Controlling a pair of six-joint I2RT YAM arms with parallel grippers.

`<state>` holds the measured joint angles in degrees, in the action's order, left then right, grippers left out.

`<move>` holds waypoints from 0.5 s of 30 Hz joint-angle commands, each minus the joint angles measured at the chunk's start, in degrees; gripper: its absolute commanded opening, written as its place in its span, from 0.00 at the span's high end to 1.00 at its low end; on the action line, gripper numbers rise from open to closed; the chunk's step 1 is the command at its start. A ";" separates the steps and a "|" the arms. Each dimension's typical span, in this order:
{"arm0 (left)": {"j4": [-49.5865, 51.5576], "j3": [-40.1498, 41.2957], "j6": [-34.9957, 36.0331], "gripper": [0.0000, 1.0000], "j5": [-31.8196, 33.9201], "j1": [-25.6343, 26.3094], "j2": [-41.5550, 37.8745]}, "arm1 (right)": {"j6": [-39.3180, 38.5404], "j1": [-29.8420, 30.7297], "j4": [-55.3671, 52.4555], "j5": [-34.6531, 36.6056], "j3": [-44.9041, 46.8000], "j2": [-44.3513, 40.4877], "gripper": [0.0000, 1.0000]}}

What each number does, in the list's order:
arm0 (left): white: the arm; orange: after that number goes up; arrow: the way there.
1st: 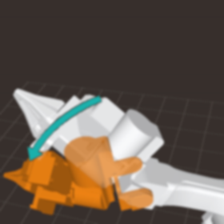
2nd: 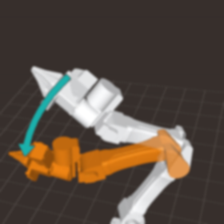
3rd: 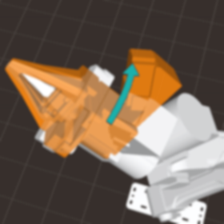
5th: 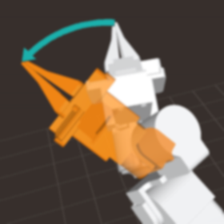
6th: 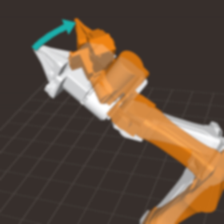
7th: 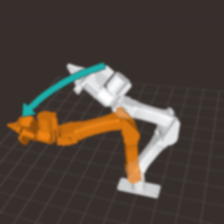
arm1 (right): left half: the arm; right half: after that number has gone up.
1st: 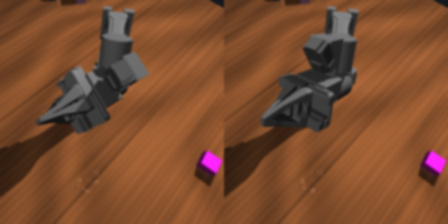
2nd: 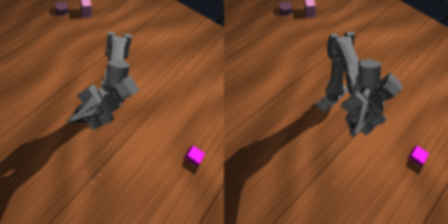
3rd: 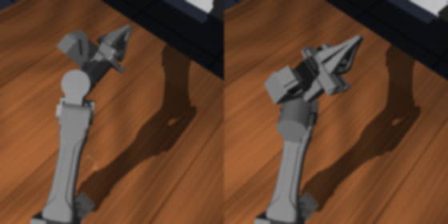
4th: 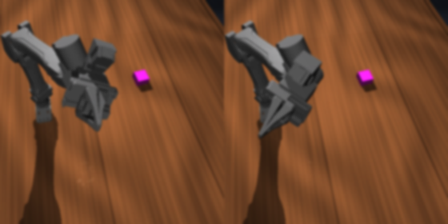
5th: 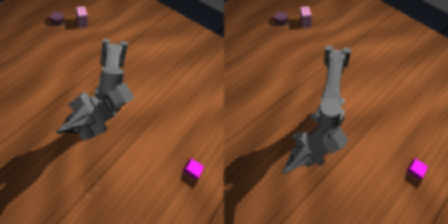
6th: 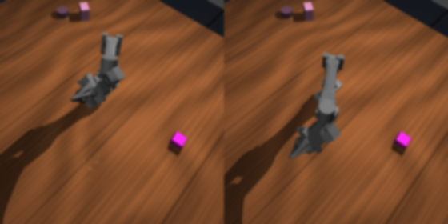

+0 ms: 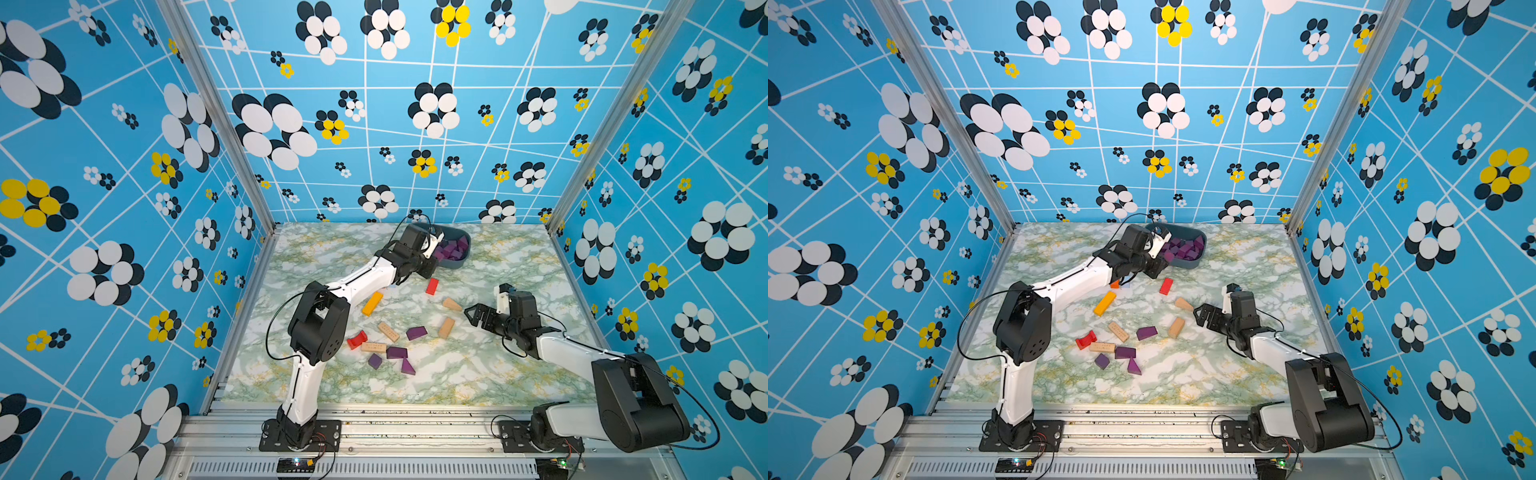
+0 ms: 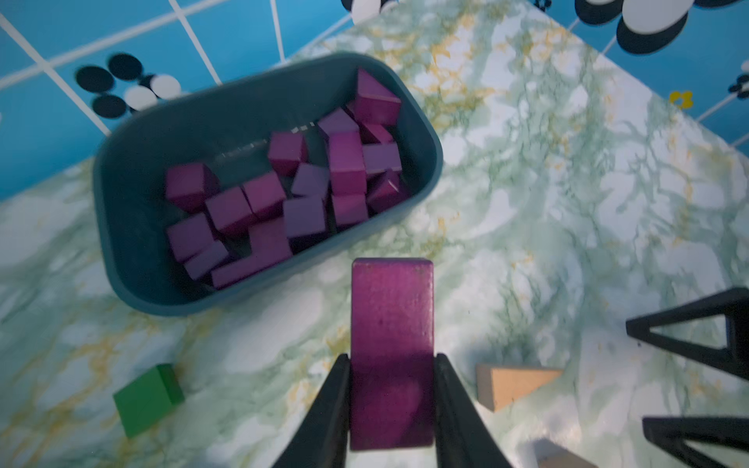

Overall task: Pick purple bricks into the storage bin
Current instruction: Pick up the building block from the center of the board, then place the building block in the storage box.

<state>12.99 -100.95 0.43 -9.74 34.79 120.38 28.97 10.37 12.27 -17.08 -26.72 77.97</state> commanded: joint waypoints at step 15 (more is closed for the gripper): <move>3.35 -27.02 -2.58 0.56 1.01 -4.91 19.64 | 3.83 0.25 3.14 -4.04 0.72 1.68 0.01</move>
<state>18.65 -125.45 -0.86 -8.99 29.93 138.89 31.66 10.37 13.61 -19.38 -26.70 78.81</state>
